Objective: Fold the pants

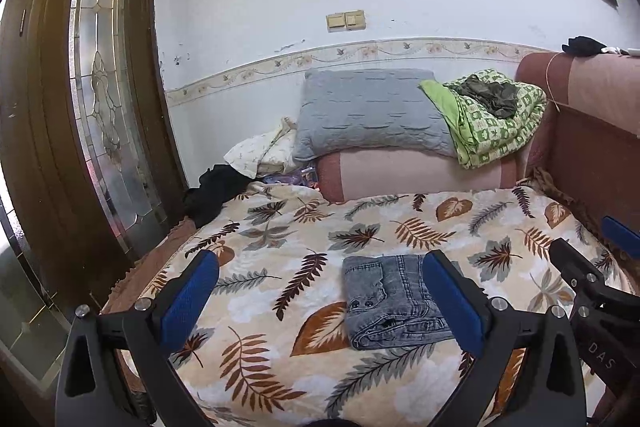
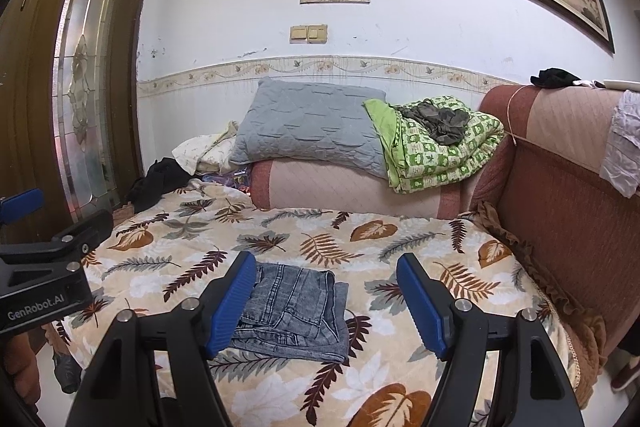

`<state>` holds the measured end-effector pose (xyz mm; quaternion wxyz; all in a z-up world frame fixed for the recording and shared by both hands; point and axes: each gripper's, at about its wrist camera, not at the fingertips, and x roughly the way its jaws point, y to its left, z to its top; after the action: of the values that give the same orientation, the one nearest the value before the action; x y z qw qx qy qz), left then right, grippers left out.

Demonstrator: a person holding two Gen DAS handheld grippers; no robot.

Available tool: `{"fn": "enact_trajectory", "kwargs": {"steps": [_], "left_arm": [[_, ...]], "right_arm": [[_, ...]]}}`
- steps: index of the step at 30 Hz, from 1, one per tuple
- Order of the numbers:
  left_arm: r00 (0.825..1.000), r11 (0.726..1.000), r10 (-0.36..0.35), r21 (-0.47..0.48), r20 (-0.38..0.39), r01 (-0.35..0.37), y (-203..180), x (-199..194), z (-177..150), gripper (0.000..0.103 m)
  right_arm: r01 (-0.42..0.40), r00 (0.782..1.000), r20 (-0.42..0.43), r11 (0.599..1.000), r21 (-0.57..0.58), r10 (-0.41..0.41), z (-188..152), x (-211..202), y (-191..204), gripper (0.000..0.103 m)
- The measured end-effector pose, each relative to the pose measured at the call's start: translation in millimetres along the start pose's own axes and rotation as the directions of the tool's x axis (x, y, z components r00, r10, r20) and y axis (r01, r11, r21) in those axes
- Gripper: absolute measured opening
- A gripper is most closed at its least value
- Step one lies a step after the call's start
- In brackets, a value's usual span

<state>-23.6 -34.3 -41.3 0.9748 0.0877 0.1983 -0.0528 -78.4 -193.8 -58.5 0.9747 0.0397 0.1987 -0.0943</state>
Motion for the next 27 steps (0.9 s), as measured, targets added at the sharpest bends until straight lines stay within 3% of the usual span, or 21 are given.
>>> {"fn": "enact_trajectory", "kwargs": {"steps": [27], "left_arm": [[0.998,0.999,-0.043,-0.033,-0.037,0.042,23,18,-12,0.101]], "right_arm": [[-0.008,0.999,-0.036,0.997,-0.073,0.006,-3,18,26,0.076]]}}
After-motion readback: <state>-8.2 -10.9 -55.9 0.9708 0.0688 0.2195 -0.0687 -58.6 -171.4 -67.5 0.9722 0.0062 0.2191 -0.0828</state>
